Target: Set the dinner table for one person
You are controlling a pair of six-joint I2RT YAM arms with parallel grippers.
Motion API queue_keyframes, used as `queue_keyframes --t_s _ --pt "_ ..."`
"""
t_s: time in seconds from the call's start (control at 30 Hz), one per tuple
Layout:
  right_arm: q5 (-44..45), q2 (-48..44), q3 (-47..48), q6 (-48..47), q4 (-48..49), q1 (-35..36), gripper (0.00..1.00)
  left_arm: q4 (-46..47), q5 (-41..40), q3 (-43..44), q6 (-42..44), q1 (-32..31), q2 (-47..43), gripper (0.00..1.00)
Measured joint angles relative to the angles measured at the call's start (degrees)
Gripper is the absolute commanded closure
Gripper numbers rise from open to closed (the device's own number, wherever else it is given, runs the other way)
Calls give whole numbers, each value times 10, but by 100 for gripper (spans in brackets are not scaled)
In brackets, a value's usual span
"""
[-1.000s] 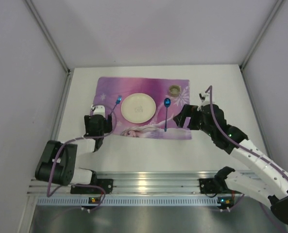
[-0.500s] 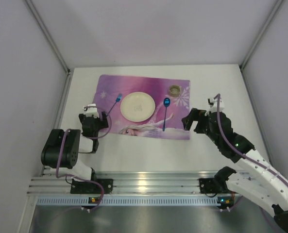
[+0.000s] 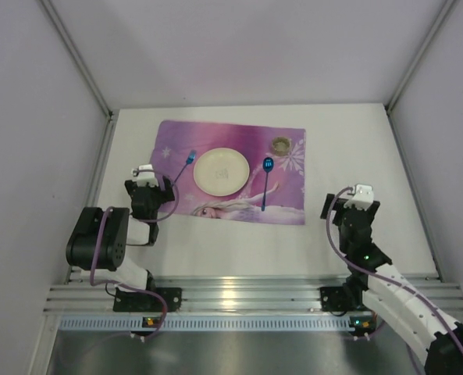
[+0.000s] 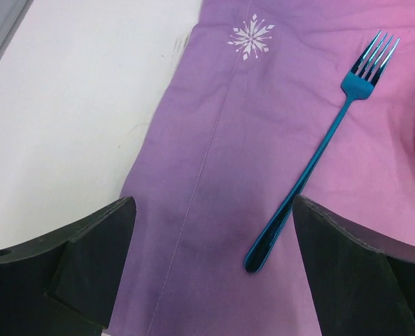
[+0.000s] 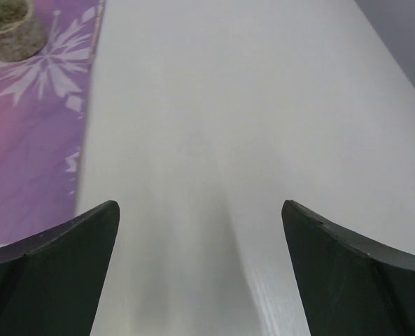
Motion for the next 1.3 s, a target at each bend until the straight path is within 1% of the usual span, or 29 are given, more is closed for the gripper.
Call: queue_keyframes --t_s 0.1,0.2,0.27,0.3,0.37,0.47,0.53,0.6,0.7,0.77,0.83,0.9,1.03,1.3 --pt "-44 67 -22 -35 117 -88 0 0 0 0 -1 0 0 1" --pt "-96 171 -42 -53 255 -169 0 0 0 0 -1 0 0 1" --pt "-147 267 -42 -77 341 -212 0 0 0 0 -1 0 0 1" --pt "-169 308 -34 -86 362 -225 0 0 0 0 -1 0 0 1" --pt "-210 376 10 -99 362 -241 0 0 0 0 -2 0 0 1" --pt "-282 443 102 -114 351 -260 0 0 0 0 -2 0 0 1" --pt "-323 454 132 -123 356 -265 0 0 0 0 -3 0 0 1" --pt "-349 447 127 -124 380 -265 0 0 0 1 -3 0 0 1" --pt "-360 445 51 -118 491 -266 0 1 0 1 -3 0 0 1" --pt "-371 468 3 -119 549 -268 0 0 0 1 -3 0 0 1" --pt "-395 499 -7 -121 560 -268 0 0 0 1 -3 0 0 1" --pt "-413 511 8 -124 556 -268 0 0 0 1 -3 0 0 1" --pt "-424 511 39 -124 567 -269 0 1 0 1 -3 0 0 1" --pt "-428 511 43 -125 574 -269 0 0 0 1 -3 0 0 1"
